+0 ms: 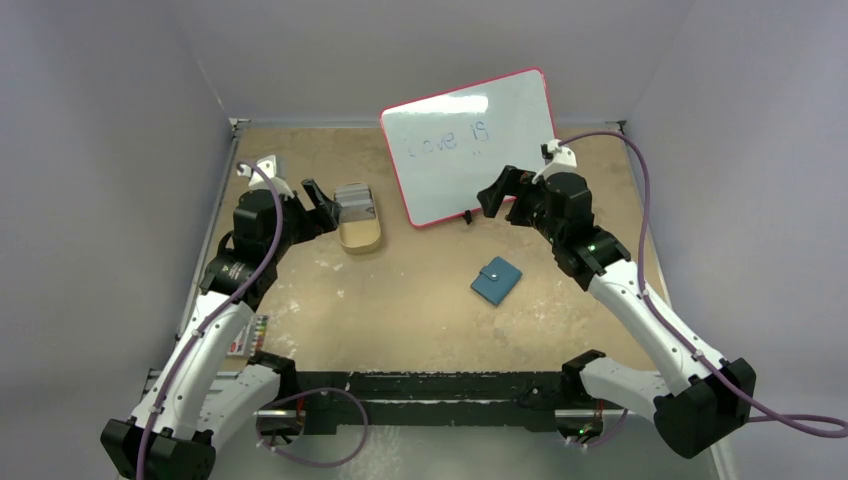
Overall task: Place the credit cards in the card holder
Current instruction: Adjust the card holder at the center of the board.
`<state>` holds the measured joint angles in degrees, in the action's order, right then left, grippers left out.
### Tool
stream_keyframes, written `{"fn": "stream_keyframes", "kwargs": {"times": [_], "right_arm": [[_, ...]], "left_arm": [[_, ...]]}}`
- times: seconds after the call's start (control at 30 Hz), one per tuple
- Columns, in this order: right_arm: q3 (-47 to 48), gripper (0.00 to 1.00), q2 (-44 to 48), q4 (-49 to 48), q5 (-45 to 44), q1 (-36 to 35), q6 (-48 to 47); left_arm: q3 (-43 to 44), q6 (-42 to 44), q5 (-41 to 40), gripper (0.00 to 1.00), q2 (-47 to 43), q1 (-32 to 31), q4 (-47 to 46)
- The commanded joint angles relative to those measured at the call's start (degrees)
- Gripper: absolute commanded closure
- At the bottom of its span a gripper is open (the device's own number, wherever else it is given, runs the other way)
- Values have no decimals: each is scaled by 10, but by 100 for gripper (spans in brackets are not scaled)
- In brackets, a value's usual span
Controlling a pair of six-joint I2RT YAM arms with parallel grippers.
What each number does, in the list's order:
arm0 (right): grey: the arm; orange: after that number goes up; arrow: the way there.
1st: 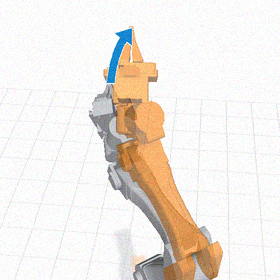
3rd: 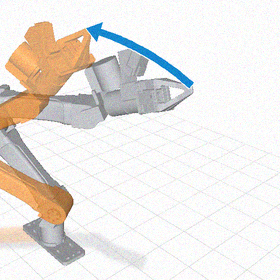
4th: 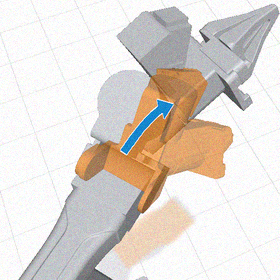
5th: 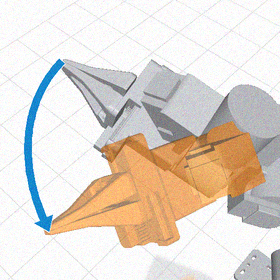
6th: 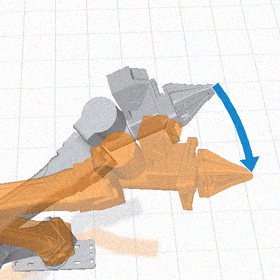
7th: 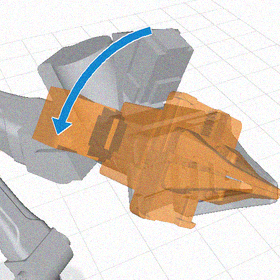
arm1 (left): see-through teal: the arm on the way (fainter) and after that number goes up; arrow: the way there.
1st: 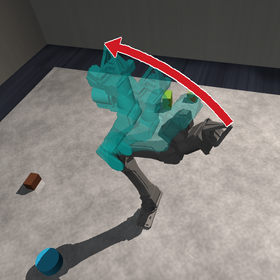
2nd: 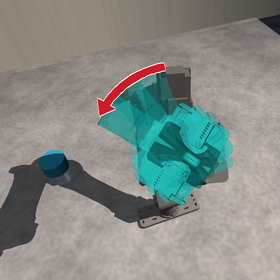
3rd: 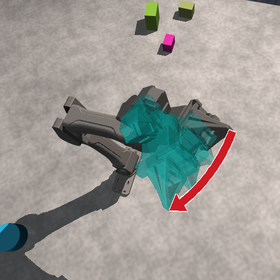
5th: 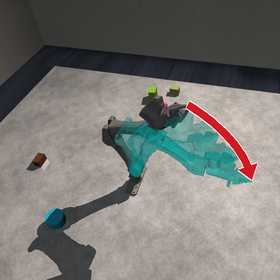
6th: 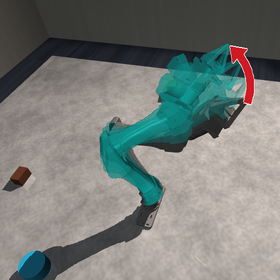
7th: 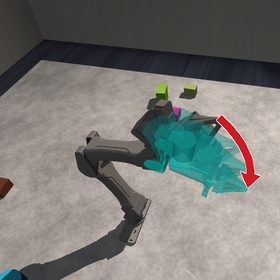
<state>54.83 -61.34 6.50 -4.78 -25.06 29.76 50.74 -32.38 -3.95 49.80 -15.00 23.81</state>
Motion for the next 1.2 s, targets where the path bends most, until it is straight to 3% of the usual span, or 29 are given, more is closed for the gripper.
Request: {"fn": "stream_keyframes", "kwargs": {"times": [0.0,0.27,0.4,0.6,0.7,0.87,1.17], "right_arm": [[11,1,15,-24,1,3,-4],[13,1,21,12,-28,4,33],[-11,6,7,45,-26,3,105],[-44,49,-42,84,-52,3,157],[-56,59,-69,109,-81,3,201],[-62,60,-116,139,-100,3,274],[-106,53,-157,72,-69,3,250]], "left_arm": [[18,-2,-20,16,-7,4,-18],[9,5,-24,15,0,4,-17],[-4,10,-29,15,4,5,-17],[-25,19,-62,16,-9,4,-6],[-39,24,-70,16,-20,4,-9],[-52,34,-72,16,-32,4,-14],[-49,50,-74,17,-42,4,-3]]}}
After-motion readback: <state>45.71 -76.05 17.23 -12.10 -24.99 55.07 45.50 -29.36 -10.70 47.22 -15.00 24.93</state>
